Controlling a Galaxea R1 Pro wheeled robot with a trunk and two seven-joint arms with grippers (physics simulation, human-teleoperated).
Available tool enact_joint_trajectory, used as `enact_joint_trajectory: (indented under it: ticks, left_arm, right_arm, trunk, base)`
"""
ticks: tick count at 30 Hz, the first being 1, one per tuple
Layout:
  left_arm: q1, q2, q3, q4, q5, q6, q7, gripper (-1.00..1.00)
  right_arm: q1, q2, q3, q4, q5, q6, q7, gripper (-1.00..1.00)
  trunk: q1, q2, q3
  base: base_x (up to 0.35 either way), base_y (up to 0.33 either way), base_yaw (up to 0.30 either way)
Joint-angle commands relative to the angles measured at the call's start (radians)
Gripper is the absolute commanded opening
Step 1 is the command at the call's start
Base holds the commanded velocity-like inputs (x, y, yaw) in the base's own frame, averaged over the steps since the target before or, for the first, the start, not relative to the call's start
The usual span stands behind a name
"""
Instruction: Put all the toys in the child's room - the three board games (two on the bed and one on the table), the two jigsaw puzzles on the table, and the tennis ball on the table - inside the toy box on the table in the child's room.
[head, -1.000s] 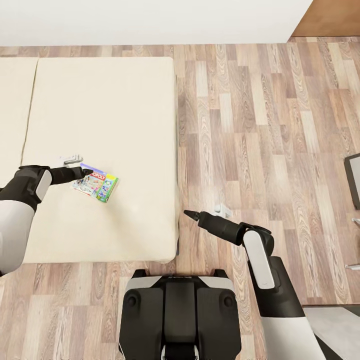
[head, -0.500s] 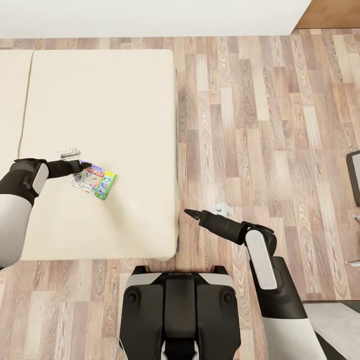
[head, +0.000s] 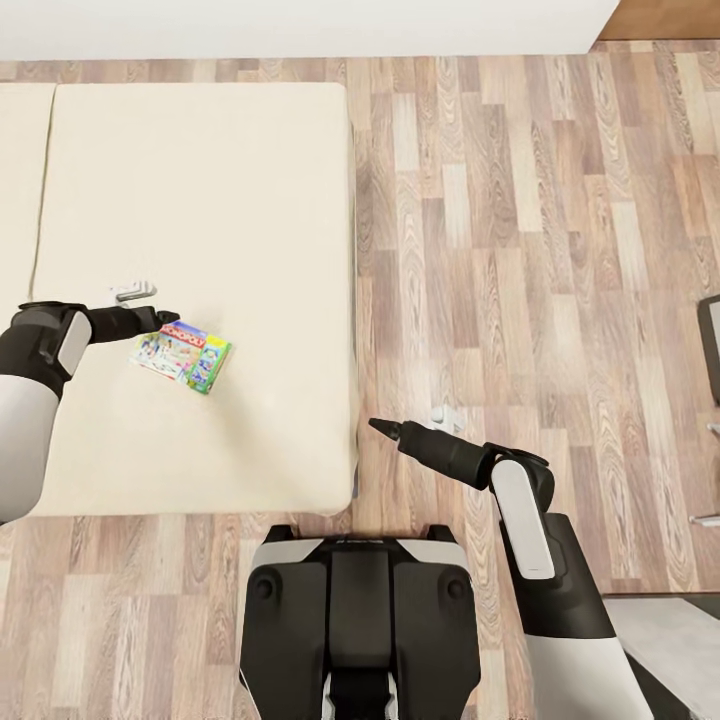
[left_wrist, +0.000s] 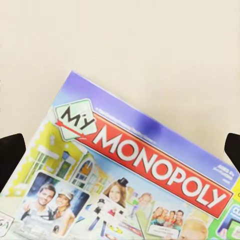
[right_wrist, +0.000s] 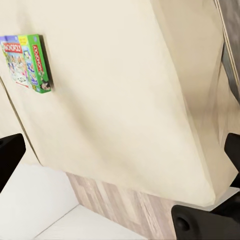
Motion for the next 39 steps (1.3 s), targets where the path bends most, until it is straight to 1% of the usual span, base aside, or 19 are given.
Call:
enact_joint_trajectory:
  ticks: [1,11,13,15,17,19,23,28,33,39]
  left_arm:
    - [0.000,0.000,0.006,-0.001,-0.003,0.007,-0.005,1.00]
    - [-0.001,0.005,0.005,-0.002,-0.007,0.002,-0.002,1.00]
    - [-0.001,0.009,0.005,-0.009,-0.013,0.002,0.000,1.00]
    - [-0.001,0.016,0.005,-0.017,-0.028,0.001,0.001,1.00]
    - [-0.001,0.022,0.006,-0.022,-0.057,-0.001,0.002,1.00]
    - [-0.001,0.024,0.006,-0.025,-0.076,-0.003,0.001,1.00]
    - [-0.001,0.026,0.007,-0.029,-0.091,-0.004,-0.003,1.00]
    - [-0.001,0.027,0.006,-0.033,-0.094,-0.006,-0.010,1.00]
    - [-0.001,0.025,0.002,-0.052,-0.094,-0.006,-0.039,1.00]
    - [-0.001,0.023,0.000,-0.060,-0.093,-0.004,-0.051,1.00]
  right_arm:
    - [0.000,0.001,-0.001,-0.001,0.008,0.004,0.008,1.00]
    - [0.000,0.002,0.000,-0.001,0.008,0.004,0.008,1.00]
    - [0.000,0.002,0.001,-0.001,0.008,0.004,0.008,1.00]
    - [0.000,0.002,0.001,-0.001,0.008,0.004,0.008,1.00]
    - [0.000,0.004,0.001,0.000,0.008,0.004,0.008,1.00]
    - [0.000,0.005,0.001,0.000,0.009,0.004,0.008,1.00]
    - [0.000,0.005,0.001,0.000,0.009,0.004,0.008,1.00]
    - [0.000,0.007,0.001,0.000,0.009,0.004,0.008,1.00]
    - [0.000,0.008,0.001,-0.001,0.009,0.003,0.008,1.00]
    - [0.000,0.008,0.001,-0.001,0.009,0.003,0.008,1.00]
  trunk:
    - [0.001,-0.002,-0.003]
    - [0.001,-0.002,-0.019]
    - [0.001,-0.002,-0.022]
    - [0.001,-0.002,-0.025]
    - [0.001,-0.002,-0.029]
    - [0.001,-0.002,-0.032]
    - [0.001,-0.002,-0.038]
    - [0.001,-0.002,-0.044]
    - [0.001,-0.002,-0.046]
    - [0.001,-0.002,-0.046]
  base:
    - [0.000,0.000,0.000]
    - [0.000,0.000,0.000]
    - [0.000,0.000,0.000]
    - [0.000,0.000,0.000]
    - [0.000,0.000,0.000]
    - [0.000,0.000,0.000]
    - [0.000,0.000,0.000]
    - [0.000,0.000,0.000]
    - [0.000,0.000,0.000]
    - [0.000,0.000,0.000]
